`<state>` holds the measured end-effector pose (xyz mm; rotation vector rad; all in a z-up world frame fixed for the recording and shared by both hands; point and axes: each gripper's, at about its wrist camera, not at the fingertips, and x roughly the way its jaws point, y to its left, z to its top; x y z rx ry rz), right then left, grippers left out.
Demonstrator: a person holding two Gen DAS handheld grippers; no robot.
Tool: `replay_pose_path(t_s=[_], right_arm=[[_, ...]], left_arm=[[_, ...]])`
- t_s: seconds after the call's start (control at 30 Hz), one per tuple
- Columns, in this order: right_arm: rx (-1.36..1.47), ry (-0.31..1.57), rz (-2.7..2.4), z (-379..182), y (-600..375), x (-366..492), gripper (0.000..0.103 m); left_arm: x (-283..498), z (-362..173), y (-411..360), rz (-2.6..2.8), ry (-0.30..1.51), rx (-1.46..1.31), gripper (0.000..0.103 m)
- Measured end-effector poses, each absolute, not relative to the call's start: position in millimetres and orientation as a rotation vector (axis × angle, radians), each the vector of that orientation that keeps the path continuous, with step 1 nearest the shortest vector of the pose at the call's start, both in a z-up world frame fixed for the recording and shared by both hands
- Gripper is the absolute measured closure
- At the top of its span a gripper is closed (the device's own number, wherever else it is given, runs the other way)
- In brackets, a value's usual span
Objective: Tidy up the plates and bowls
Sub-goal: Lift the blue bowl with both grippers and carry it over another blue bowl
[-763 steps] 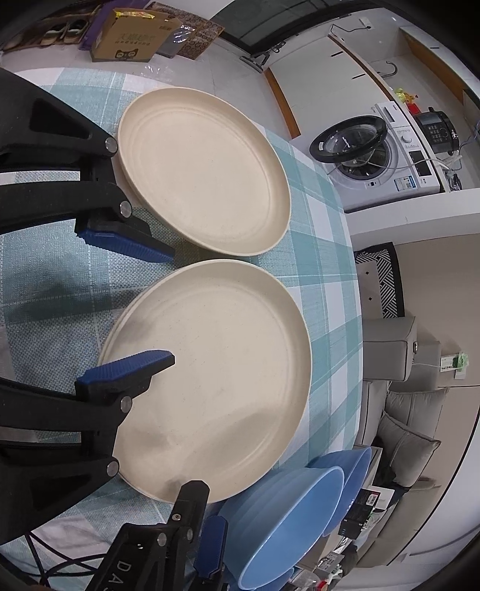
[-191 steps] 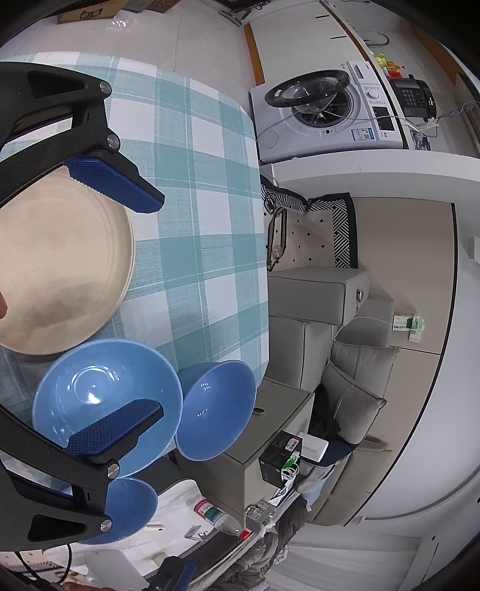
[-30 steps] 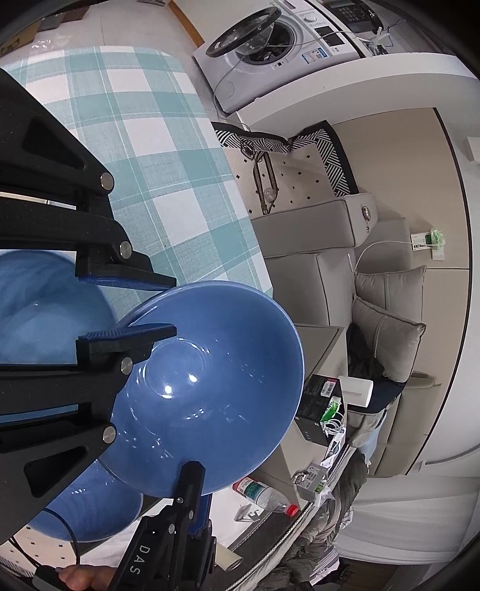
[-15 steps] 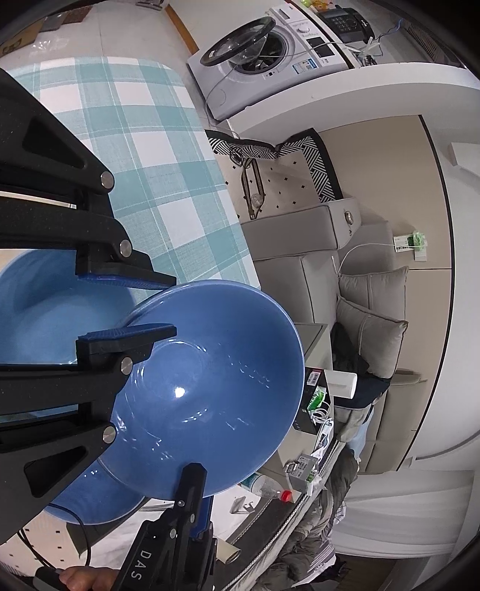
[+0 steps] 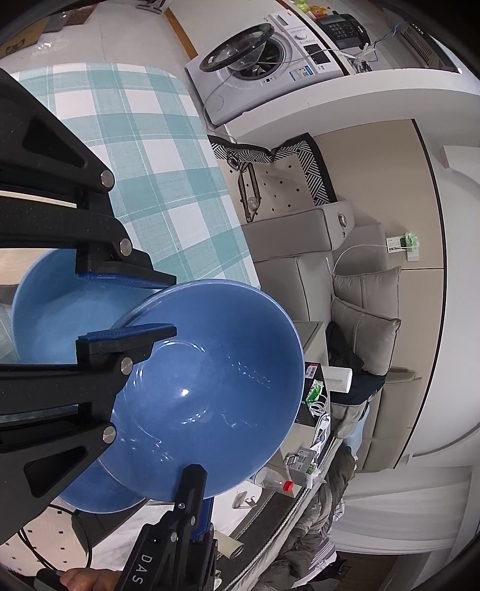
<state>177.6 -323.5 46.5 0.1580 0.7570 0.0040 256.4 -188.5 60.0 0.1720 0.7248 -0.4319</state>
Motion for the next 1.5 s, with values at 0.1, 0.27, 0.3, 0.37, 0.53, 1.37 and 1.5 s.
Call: replay_pose_path(t_s=[0.1,0.27,0.3,0.37,0.53,1.37,1.5], right_arm=[[0.16,0.746,0.011,47.6,-321.3,169.8,0.084],[0.168,0.727,0.026,48.0,-315.8,157.0,0.084],[0.168,0.727,0.028,47.5,-314.6,155.7,0.084],[0.169,0.728,0.034,45.9,-311.9,153.0,0.084],[0.169,0.738,0.052,40.7,-306.0,149.4,0.084],[0.161,0.819,0.098,6.1,-284.5,168.8,0.084],[0.162,0.826,0.103,2.8,-282.5,172.1,0.084]], left_arm=[[248.5,61.1,-184.7,-0.428,0.72,0.175,0.085],[236.9,57.9,-179.9,-0.416,0.725,0.181,0.085],[234.5,57.0,-179.1,-0.414,0.726,0.183,0.085],[231.4,54.4,-176.2,-0.41,0.731,0.18,0.085],[225.2,49.5,-169.0,-0.398,0.741,0.169,0.085],[224.4,23.3,-142.7,-0.349,0.788,0.145,0.085],[226.3,18.1,-139.5,-0.344,0.797,0.139,0.085]])
